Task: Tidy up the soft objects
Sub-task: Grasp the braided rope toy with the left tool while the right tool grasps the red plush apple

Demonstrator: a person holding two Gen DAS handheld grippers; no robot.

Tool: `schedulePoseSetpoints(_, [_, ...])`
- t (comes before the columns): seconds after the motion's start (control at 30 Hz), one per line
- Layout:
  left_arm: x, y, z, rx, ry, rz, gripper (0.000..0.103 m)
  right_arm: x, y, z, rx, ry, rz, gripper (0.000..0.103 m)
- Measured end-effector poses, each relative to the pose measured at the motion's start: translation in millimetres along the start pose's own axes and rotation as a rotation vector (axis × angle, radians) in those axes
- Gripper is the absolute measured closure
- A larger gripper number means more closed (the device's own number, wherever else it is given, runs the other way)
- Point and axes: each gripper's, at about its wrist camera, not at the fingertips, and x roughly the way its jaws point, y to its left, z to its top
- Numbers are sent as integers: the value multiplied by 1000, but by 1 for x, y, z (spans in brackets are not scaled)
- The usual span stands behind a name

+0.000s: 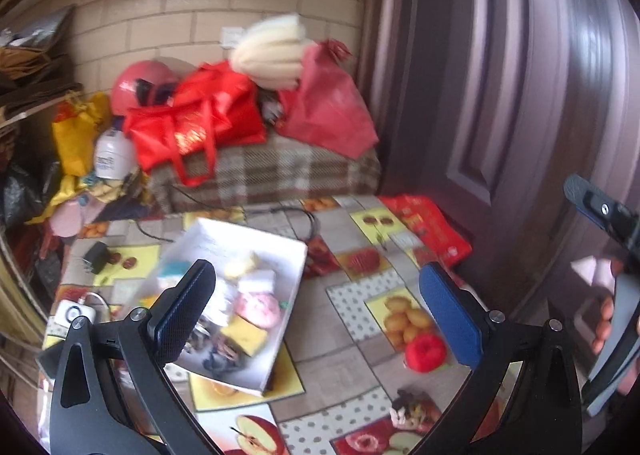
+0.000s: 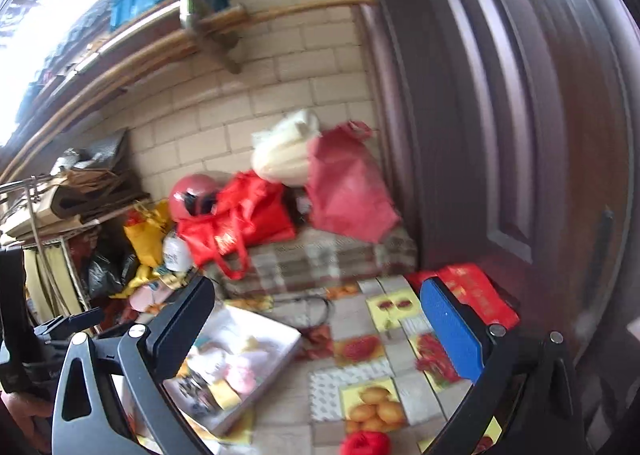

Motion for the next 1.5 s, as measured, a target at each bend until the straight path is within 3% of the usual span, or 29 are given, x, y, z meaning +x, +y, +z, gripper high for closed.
schedulePoseSetpoints(0.27, [82, -62, -91, 152, 313, -124, 0, 20, -62, -85, 150, 279, -105, 0])
schedulePoseSetpoints(0.47, [126, -103, -162, 305, 511, -184, 0, 18, -92, -112, 223, 354, -175, 0])
schedulePoseSetpoints(0.7, [152, -127, -187, 414, 532, -169, 0, 16, -110, -131, 253, 388, -216, 0])
schedulePoseSetpoints(0.87, [173, -124, -193, 356, 618, -143, 1, 19, -120, -141, 291, 416, -225, 0])
schedulePoseSetpoints(1.13, [174, -117, -195, 347, 603, -172, 1, 34, -118, -149, 274, 449, -206, 0])
schedulePoseSetpoints(1.2, [170, -116, -194, 361, 584, -197, 15, 40, -115, -154, 265, 470, -199, 0])
schedulePoseSetpoints(1.27, [162, -118, -189, 383, 549, -217, 71, 47, -111, -158, 258, 487, -181, 0])
schedulePoseSetpoints(1.5, [157, -100, -187, 296, 550, -216, 71, 82, -82, -164, 98, 544, -118, 0])
